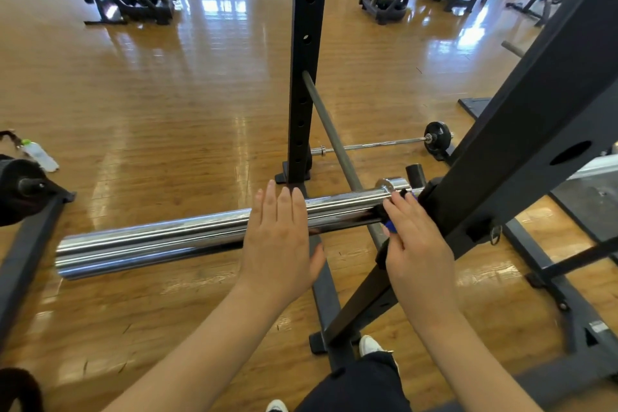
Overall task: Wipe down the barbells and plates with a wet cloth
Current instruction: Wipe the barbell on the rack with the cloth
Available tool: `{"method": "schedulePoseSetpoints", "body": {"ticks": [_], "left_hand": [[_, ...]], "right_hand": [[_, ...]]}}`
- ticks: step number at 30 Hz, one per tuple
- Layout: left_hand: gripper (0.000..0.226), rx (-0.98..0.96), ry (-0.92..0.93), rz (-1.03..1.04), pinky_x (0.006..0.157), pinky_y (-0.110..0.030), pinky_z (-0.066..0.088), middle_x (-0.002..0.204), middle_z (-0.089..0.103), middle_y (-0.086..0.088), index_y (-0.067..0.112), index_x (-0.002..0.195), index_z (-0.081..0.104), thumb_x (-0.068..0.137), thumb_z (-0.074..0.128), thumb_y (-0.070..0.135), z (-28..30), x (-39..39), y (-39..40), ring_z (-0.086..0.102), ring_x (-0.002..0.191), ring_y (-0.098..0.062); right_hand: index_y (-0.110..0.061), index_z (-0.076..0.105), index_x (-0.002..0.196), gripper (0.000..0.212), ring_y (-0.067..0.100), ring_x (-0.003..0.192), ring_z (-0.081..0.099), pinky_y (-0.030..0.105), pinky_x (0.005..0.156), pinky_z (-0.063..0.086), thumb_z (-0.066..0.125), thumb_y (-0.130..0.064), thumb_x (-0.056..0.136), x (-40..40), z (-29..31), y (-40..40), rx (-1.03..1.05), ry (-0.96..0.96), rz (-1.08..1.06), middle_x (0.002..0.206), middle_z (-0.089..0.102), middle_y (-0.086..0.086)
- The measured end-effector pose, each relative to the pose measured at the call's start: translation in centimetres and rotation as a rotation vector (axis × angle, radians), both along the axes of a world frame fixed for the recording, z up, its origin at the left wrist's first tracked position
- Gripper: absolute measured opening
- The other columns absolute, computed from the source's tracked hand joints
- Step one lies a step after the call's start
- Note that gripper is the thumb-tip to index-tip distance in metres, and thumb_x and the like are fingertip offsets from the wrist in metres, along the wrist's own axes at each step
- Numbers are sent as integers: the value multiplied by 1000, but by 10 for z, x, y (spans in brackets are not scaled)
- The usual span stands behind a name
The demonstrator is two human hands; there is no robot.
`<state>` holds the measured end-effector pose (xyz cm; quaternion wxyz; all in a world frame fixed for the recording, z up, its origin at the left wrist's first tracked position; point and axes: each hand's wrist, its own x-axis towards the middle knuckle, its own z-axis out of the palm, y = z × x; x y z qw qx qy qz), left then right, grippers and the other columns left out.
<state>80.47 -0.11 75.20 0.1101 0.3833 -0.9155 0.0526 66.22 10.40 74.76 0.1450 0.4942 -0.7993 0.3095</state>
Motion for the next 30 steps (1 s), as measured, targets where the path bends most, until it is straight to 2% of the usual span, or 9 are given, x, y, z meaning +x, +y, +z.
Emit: {"method": "schedulePoseSetpoints", "body": {"ticks": [4,8,15,18,20,21,23,25,30], "left_hand": [[98,6,-8,23,109,-51,29,135,46,-28,-9,135,41,61,77,44,-3,3,11,39,131,-43],[93,32,-25,19,108,-51,30,132,49,-29,-10,132,45,61,78,42,-1,4,11,43,127,-43],[84,71,-34,3,105,-48,37,119,58,-23,-6,125,52,67,70,52,9,1,7,53,117,-38],[90,72,-45,-26,116,-45,13,146,33,-17,4,144,25,81,51,64,23,-7,-8,23,141,-32],[100,22,-123,-51,117,-45,0,158,5,-15,7,150,-1,84,49,64,23,-15,-18,0,146,-30],[102,6,-149,-62,116,-45,-2,158,0,-15,7,150,-5,85,51,62,21,-17,-20,-3,146,-30],[104,-32,-166,-73,116,-43,3,157,10,-19,3,150,2,82,61,56,15,-17,-21,7,145,-32],[106,-86,-168,-57,114,-43,17,149,32,-20,0,147,23,70,75,52,10,-14,-21,28,140,-33],[97,-112,-62,-76,102,-44,39,128,57,-22,-3,131,51,49,92,30,2,-16,-24,54,120,-35]], "right_hand": [[4,61,120,44,32,123,52,47,102,34,61,14,77,2,10,-10,-30,11,28,124,61,18],[7,62,116,40,37,119,54,47,101,40,65,14,76,-12,3,-33,15,56,20,119,63,21],[4,61,120,41,32,123,52,45,103,34,50,5,81,-12,-2,-15,-32,40,48,125,60,17],[4,62,119,38,31,122,54,43,103,35,49,1,83,-14,3,-23,-67,0,43,123,61,17],[5,62,118,36,32,120,54,43,102,38,49,-1,85,-14,2,-29,-63,36,31,122,62,19],[5,62,118,35,33,120,54,44,102,40,46,-3,87,-14,0,-30,-57,59,25,122,62,19],[5,61,119,40,33,123,52,46,102,41,37,-7,89,-12,-7,-25,-33,94,30,124,61,19],[4,60,121,43,31,126,49,46,103,38,35,-7,88,-10,-13,-15,-18,101,48,126,59,17],[3,61,121,39,27,123,52,38,103,39,49,2,84,-6,5,-12,-72,17,34,125,61,15]]}}
